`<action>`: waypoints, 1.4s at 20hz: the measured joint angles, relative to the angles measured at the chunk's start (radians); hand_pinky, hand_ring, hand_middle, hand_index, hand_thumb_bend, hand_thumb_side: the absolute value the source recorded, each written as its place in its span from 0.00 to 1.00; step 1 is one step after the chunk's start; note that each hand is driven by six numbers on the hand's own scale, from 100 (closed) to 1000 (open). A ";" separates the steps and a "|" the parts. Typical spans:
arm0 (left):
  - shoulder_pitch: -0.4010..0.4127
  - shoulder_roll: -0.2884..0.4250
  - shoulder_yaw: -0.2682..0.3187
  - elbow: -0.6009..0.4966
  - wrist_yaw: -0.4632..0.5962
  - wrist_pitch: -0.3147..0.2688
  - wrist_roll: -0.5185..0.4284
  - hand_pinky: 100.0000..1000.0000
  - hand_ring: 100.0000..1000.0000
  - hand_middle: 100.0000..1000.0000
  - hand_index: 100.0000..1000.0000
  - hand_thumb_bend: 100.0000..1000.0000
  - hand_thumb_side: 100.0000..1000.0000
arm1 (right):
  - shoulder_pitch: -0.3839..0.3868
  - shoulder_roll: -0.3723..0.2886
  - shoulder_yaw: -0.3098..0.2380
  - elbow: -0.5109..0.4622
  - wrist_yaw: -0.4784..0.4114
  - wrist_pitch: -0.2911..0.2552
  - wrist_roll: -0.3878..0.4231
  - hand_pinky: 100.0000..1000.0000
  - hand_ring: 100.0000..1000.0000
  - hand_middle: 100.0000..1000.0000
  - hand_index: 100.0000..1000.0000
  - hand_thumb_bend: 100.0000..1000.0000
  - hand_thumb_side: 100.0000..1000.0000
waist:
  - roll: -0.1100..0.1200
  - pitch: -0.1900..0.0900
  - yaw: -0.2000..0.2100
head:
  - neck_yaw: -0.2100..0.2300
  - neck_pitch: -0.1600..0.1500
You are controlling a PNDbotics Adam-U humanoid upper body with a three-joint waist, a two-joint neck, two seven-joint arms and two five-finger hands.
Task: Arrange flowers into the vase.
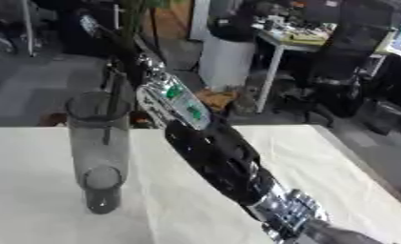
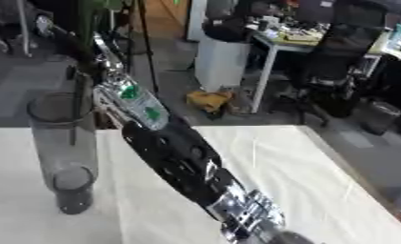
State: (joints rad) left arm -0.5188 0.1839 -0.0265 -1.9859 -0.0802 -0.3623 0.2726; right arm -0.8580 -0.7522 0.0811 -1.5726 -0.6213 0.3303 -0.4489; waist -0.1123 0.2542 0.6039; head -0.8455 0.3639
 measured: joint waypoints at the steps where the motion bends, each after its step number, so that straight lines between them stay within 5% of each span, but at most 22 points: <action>1: 0.000 0.000 0.000 0.000 0.000 0.000 0.000 0.59 0.94 0.95 0.95 0.00 1.00 | 0.003 0.000 0.000 0.000 0.012 -0.005 0.006 0.26 1.00 0.00 0.00 0.23 0.45 | -0.001 0.002 0.000 | -0.001 -0.001; 11: 0.000 0.000 0.000 0.000 0.000 0.000 -0.002 0.59 0.94 0.95 0.95 0.00 1.00 | 0.011 -0.010 0.000 -0.036 0.145 -0.082 0.055 0.34 1.00 0.00 0.00 0.43 0.60 | -0.006 0.005 -0.006 | -0.001 -0.005; 23: -0.001 -0.008 0.000 0.000 0.000 0.002 -0.007 0.59 0.94 0.95 0.95 0.00 1.00 | 0.028 -0.010 0.005 -0.049 0.204 -0.111 0.123 0.49 1.00 0.00 0.08 0.47 0.67 | -0.006 0.009 -0.007 | -0.005 -0.006; 28: -0.001 -0.008 0.000 0.000 0.000 0.002 -0.008 0.59 0.94 0.96 0.95 0.00 1.00 | 0.035 -0.010 0.005 -0.049 0.220 -0.111 0.139 0.62 1.00 0.00 0.14 0.46 0.72 | -0.006 0.011 -0.008 | -0.005 -0.006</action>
State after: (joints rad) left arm -0.5202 0.1755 -0.0266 -1.9859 -0.0802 -0.3604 0.2647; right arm -0.8229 -0.7619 0.0862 -1.6213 -0.4018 0.2195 -0.3097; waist -0.1183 0.2652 0.5964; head -0.8507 0.3580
